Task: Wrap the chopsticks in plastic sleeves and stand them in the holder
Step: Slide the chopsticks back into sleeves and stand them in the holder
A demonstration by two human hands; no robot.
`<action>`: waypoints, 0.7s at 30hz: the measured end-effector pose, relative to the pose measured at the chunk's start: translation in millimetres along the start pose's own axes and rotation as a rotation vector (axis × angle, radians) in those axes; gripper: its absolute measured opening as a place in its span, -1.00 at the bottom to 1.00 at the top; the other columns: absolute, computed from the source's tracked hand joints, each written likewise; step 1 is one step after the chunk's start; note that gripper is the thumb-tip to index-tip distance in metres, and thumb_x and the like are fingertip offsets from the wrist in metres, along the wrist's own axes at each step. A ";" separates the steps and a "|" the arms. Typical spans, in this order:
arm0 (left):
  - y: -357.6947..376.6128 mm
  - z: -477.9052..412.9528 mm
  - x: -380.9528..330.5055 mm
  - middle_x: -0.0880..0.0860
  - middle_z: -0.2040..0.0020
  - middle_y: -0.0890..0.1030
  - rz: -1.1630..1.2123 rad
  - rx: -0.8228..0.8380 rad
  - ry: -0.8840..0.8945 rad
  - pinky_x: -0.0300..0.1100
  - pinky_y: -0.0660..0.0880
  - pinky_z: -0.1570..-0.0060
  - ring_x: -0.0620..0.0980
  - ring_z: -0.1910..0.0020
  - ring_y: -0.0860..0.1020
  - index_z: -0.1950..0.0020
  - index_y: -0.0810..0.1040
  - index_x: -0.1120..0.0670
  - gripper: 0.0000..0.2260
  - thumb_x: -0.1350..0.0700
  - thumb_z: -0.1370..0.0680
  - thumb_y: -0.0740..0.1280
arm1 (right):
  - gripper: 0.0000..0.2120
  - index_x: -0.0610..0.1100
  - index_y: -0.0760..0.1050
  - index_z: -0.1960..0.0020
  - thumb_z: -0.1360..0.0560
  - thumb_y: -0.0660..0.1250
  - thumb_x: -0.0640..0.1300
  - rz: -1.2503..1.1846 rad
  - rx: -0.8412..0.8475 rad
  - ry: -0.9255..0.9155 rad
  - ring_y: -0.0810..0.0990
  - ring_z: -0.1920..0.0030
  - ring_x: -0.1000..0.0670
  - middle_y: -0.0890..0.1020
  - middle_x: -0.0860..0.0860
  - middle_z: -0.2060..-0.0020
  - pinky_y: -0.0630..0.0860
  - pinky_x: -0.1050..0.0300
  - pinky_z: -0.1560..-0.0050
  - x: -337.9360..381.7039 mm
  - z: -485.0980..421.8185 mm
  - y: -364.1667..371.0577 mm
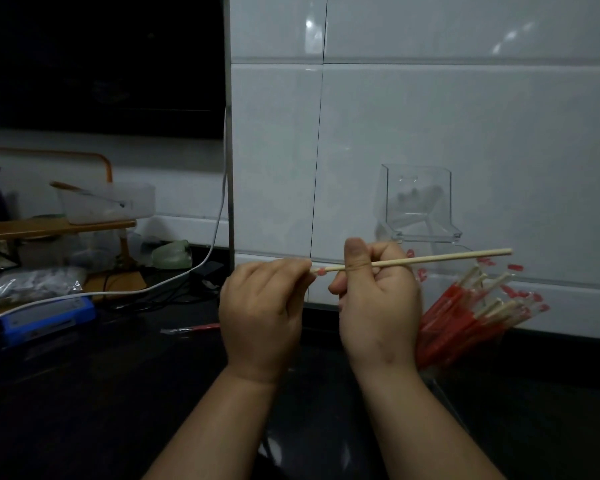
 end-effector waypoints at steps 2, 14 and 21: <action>1.2 0.6 2.6 -0.01 0.04 0.70 -0.005 0.001 -0.017 -0.03 0.47 0.06 0.09 0.11 0.60 -0.02 0.71 0.09 -0.85 0.04 -0.55 0.45 | -0.67 -0.07 0.40 0.24 -0.51 0.23 0.16 0.012 0.007 0.007 0.43 0.48 0.14 0.53 0.04 0.50 0.37 0.25 0.39 -0.5 0.3 0.9; 8.6 10.4 36.5 -0.07 0.05 0.68 -0.097 0.070 -0.264 -0.07 0.36 0.07 0.08 0.08 0.54 -0.04 0.69 0.01 -0.83 -0.01 -0.52 0.41 | -0.52 0.01 0.54 0.27 -0.51 0.01 0.27 -0.310 -0.211 -0.056 0.40 0.45 -0.02 0.48 -0.03 0.48 0.30 0.17 0.45 6.4 2.9 -26.2; 4.1 4.7 24.4 -0.04 0.06 0.69 -0.056 0.041 -0.163 -0.11 0.36 0.05 0.08 0.11 0.57 -0.02 0.70 0.05 -0.85 0.02 -0.55 0.41 | -0.75 0.05 0.61 0.16 -0.54 0.18 0.04 -0.139 0.004 -0.014 0.42 0.39 0.06 0.52 0.03 0.40 0.35 0.11 0.34 -4.8 4.7 2.8</action>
Point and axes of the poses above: each hand's wrist, its own z-axis away from the middle knuckle, its own y-axis out of the palm, x = y × z, the point moved 10 cm from there along -z, towards the middle knuckle
